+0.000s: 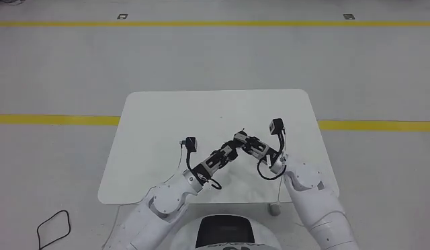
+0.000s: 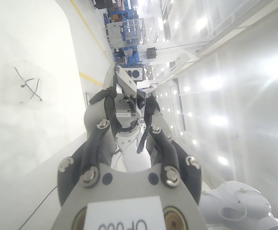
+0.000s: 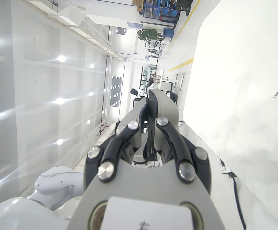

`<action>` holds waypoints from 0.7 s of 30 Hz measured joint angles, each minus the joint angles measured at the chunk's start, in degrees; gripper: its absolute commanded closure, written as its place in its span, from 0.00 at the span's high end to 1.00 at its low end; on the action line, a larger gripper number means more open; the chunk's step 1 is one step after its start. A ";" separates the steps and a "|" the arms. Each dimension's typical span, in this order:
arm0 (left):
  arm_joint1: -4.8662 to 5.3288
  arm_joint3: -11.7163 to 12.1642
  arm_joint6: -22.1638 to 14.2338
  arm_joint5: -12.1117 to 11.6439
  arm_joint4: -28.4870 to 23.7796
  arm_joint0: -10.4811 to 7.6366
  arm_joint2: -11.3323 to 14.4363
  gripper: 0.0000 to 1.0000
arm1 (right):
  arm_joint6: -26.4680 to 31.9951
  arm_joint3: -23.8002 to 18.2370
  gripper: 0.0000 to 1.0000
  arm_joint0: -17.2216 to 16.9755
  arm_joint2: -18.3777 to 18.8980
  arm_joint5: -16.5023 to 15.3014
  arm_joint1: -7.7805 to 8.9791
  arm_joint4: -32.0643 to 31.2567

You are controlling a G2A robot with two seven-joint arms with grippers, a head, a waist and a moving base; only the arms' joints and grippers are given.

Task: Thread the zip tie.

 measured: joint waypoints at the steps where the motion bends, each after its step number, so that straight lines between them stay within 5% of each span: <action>1: 0.00 0.04 -0.07 0.10 0.05 -0.04 0.09 0.17 | -0.03 0.03 0.00 0.04 -0.10 0.03 0.05 -0.07; 21: 0.14 0.74 -0.18 0.96 -0.87 -0.55 0.43 0.11 | -0.58 -0.39 0.00 0.03 -1.28 -1.35 1.20 0.65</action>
